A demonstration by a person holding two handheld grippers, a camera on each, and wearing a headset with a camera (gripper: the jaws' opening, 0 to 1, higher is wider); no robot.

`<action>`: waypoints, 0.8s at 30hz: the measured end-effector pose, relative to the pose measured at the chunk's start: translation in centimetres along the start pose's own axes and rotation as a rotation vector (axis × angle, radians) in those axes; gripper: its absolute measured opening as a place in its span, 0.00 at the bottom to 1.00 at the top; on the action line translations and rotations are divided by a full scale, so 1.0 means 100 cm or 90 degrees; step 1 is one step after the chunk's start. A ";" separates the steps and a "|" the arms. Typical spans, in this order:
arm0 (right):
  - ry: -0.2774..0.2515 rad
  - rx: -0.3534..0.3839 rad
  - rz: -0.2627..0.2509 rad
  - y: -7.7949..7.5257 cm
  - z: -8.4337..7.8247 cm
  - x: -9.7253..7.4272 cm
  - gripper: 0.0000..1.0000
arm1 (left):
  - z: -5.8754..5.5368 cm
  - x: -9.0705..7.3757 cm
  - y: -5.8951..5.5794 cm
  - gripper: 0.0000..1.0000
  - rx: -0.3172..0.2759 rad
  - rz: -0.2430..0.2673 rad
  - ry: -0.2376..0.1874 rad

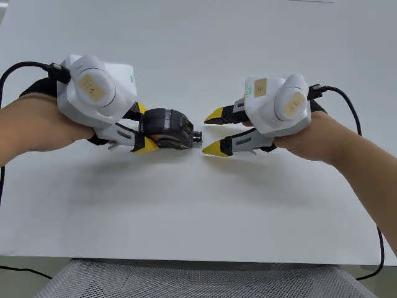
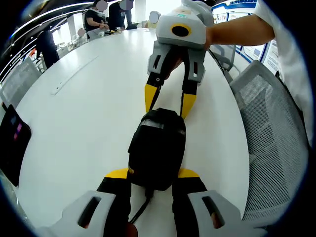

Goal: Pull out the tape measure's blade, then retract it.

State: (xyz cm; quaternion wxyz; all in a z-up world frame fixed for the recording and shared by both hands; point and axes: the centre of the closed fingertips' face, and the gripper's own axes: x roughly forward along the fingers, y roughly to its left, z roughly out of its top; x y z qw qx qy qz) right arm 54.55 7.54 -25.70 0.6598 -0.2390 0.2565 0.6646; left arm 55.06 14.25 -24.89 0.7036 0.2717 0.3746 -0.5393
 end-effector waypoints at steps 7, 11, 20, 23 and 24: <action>-0.011 -0.007 0.002 0.000 0.004 0.004 0.23 | -0.001 0.000 0.000 0.27 0.001 -0.003 0.003; -0.012 -0.008 0.004 -0.001 0.003 0.007 0.20 | -0.001 0.000 0.001 0.27 0.000 -0.005 0.002; -0.015 -0.015 0.008 0.002 0.001 0.011 0.15 | -0.001 0.000 0.002 0.27 -0.001 -0.006 0.001; -0.018 -0.016 0.007 0.002 0.002 0.012 0.14 | -0.001 0.000 0.002 0.27 0.000 -0.005 0.002; -0.019 -0.016 0.005 0.001 0.002 0.012 0.13 | -0.001 0.000 0.002 0.27 0.000 -0.005 0.003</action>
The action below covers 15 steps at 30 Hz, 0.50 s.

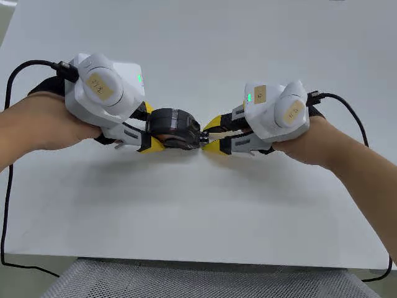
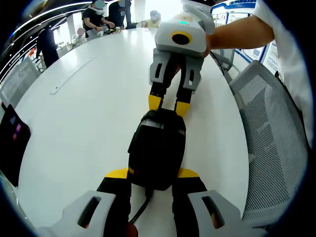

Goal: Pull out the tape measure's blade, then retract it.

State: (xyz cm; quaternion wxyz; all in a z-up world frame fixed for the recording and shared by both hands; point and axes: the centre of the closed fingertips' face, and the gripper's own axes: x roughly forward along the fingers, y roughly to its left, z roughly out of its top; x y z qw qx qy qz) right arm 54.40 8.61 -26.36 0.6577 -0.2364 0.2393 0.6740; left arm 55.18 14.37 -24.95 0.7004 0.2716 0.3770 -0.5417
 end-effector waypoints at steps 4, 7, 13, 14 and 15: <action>-0.002 -0.003 -0.001 0.000 0.000 0.001 0.13 | 0.000 0.000 0.000 0.27 0.001 0.000 0.001; -0.007 0.000 -0.003 -0.001 0.000 0.001 0.13 | 0.001 0.000 0.000 0.27 0.001 0.000 0.001; -0.025 0.008 -0.024 -0.002 0.000 0.002 0.12 | 0.002 0.000 0.000 0.27 0.000 0.009 -0.001; -0.028 0.010 -0.027 -0.002 0.000 0.001 0.12 | 0.002 0.000 0.000 0.27 0.001 0.009 -0.001; -0.034 0.016 -0.031 -0.003 0.000 0.001 0.12 | 0.002 0.000 0.000 0.27 0.002 0.010 -0.001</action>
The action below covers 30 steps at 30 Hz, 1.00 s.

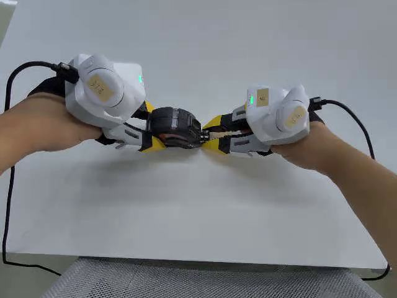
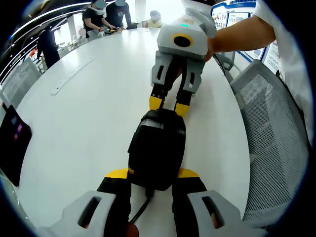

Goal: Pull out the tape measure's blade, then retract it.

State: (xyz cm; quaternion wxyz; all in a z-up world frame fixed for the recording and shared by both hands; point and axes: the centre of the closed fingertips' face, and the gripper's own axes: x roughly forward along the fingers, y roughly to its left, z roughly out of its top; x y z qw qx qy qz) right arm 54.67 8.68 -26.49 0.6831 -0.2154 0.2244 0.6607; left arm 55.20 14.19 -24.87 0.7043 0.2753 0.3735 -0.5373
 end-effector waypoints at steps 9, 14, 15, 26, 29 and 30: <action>-0.002 -0.012 0.003 -0.001 0.000 0.001 0.10 | 0.000 0.000 0.000 0.26 0.009 -0.002 0.001; -0.002 -0.017 0.005 -0.001 -0.001 0.000 0.10 | -0.001 0.000 -0.001 0.26 0.015 -0.005 0.001; 0.000 -0.020 0.005 -0.001 -0.001 0.000 0.09 | -0.001 0.000 -0.001 0.26 0.015 -0.006 0.002; 0.005 -0.027 0.008 0.001 -0.002 -0.003 0.09 | -0.001 0.000 -0.001 0.25 0.017 -0.012 -0.001; 0.003 -0.024 0.007 0.001 -0.001 -0.004 0.09 | -0.002 -0.001 -0.001 0.25 0.014 -0.013 0.004; 0.004 -0.025 0.006 0.001 -0.001 -0.004 0.09 | -0.002 -0.001 -0.001 0.25 0.012 -0.014 0.005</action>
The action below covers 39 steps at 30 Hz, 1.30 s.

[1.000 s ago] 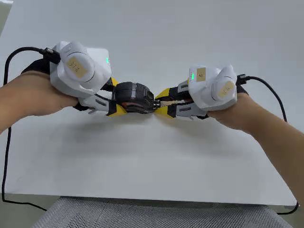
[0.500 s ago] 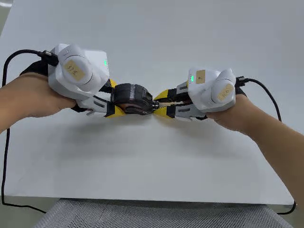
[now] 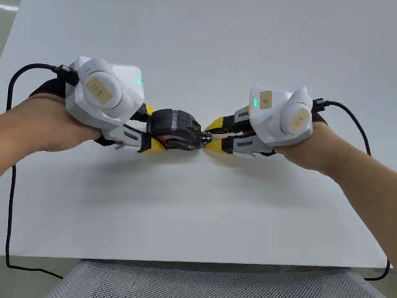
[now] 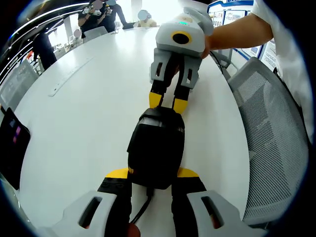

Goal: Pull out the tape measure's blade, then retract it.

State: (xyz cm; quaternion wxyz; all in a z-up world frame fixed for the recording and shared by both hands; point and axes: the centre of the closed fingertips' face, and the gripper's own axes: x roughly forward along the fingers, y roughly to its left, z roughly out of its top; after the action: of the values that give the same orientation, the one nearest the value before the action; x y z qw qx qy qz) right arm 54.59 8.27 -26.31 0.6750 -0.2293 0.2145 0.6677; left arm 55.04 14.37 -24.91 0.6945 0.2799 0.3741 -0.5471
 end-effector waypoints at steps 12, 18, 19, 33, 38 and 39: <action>0.012 0.001 -0.001 0.001 -0.006 -0.014 0.09 | -0.001 0.000 -0.001 0.25 0.004 -0.001 0.005; 0.020 0.005 -0.003 0.000 -0.012 -0.021 0.09 | -0.001 0.001 0.000 0.25 0.004 -0.003 0.009; 0.020 0.007 -0.003 -0.001 -0.013 -0.022 0.09 | -0.001 0.001 0.000 0.25 0.004 -0.003 0.010; 0.030 0.019 -0.013 0.000 -0.023 -0.037 0.09 | 0.000 0.001 -0.001 0.25 0.009 -0.007 0.014; 0.036 0.022 -0.017 0.000 -0.028 -0.044 0.09 | 0.000 0.002 -0.001 0.25 0.011 -0.006 0.017; 0.037 0.022 -0.017 0.001 -0.029 -0.044 0.09 | 0.000 0.002 -0.001 0.25 0.012 -0.006 0.018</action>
State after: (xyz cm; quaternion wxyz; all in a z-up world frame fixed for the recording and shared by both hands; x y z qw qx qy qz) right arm 54.51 3.01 -25.96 0.6814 -0.2393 0.2424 0.6478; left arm 54.96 14.25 -25.05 0.6839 0.2923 0.3800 -0.5500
